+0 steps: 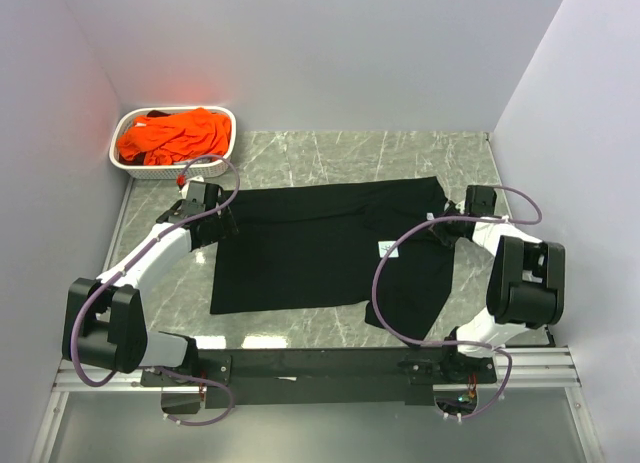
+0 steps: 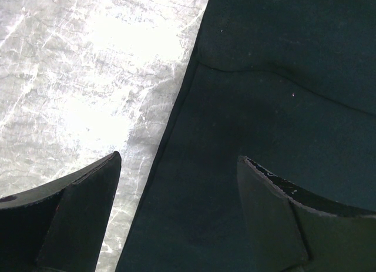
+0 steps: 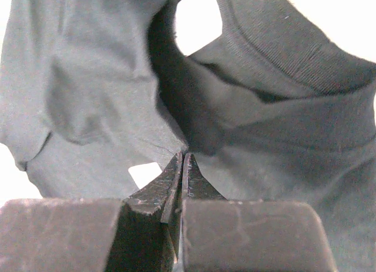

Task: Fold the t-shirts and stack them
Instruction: Fold the tshirt

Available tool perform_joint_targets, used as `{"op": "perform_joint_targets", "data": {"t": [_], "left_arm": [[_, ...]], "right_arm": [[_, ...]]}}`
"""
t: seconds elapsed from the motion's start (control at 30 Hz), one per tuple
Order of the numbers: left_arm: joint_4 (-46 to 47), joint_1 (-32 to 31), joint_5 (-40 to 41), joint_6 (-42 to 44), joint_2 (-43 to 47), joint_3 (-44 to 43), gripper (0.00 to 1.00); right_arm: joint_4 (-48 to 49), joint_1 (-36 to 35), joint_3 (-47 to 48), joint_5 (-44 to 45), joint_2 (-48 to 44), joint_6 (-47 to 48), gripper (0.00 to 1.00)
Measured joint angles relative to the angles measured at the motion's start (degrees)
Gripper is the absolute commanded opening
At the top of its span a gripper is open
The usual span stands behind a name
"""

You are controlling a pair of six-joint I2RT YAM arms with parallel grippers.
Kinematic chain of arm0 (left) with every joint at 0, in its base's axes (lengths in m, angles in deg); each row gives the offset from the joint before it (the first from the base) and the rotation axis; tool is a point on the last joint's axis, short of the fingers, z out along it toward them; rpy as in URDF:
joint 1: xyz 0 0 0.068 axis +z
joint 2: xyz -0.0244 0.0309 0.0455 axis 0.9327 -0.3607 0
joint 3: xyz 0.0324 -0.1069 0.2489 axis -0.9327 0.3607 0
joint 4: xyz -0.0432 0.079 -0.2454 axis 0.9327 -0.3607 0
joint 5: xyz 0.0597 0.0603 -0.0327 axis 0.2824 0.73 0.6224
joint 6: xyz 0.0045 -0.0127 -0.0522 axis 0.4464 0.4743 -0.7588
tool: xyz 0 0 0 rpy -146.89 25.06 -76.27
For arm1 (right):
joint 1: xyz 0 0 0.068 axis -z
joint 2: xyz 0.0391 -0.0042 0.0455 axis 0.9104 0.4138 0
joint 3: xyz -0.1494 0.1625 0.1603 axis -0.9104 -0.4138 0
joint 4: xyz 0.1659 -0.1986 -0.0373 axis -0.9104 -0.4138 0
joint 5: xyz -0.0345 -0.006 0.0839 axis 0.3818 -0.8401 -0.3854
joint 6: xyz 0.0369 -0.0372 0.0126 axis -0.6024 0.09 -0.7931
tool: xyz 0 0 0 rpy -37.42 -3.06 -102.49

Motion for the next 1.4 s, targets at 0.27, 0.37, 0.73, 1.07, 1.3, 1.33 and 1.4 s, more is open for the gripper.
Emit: {"op": "perform_joint_targets", "data": {"t": [0.27, 0.37, 0.73, 1.07, 1.3, 1.33, 1.4], "left_arm": [[0.0, 0.0, -0.5, 0.0, 0.0, 0.0, 0.86], [0.0, 0.0, -0.6, 0.0, 0.0, 0.0, 0.86], [0.0, 0.0, -0.9, 0.0, 0.0, 0.0, 0.86], [0.0, 0.0, -0.9, 0.0, 0.0, 0.0, 0.86], [0.0, 0.0, -0.8, 0.0, 0.0, 0.0, 0.86], [0.0, 0.0, -0.8, 0.0, 0.0, 0.0, 0.86], [0.0, 0.0, -0.8, 0.0, 0.0, 0.0, 0.86]], "right_arm": [[-1.2, 0.0, -2.6, -1.0, -4.4, -0.5, 0.0], [-1.6, 0.0, -3.5, -1.2, -4.9, -0.7, 0.0], [-4.1, 0.0, -4.7, 0.8, -5.2, 0.8, 0.35], [-8.3, -15.5, 1.0, 14.7, -11.8, 5.6, 0.36], [-7.0, -30.7, 8.7, 23.3, -7.8, 8.5, 0.34], [-6.8, -32.2, 9.7, 24.5, -6.2, 8.8, 0.34], [-7.0, -35.1, 11.9, 27.0, -2.6, 9.4, 0.34]]}}
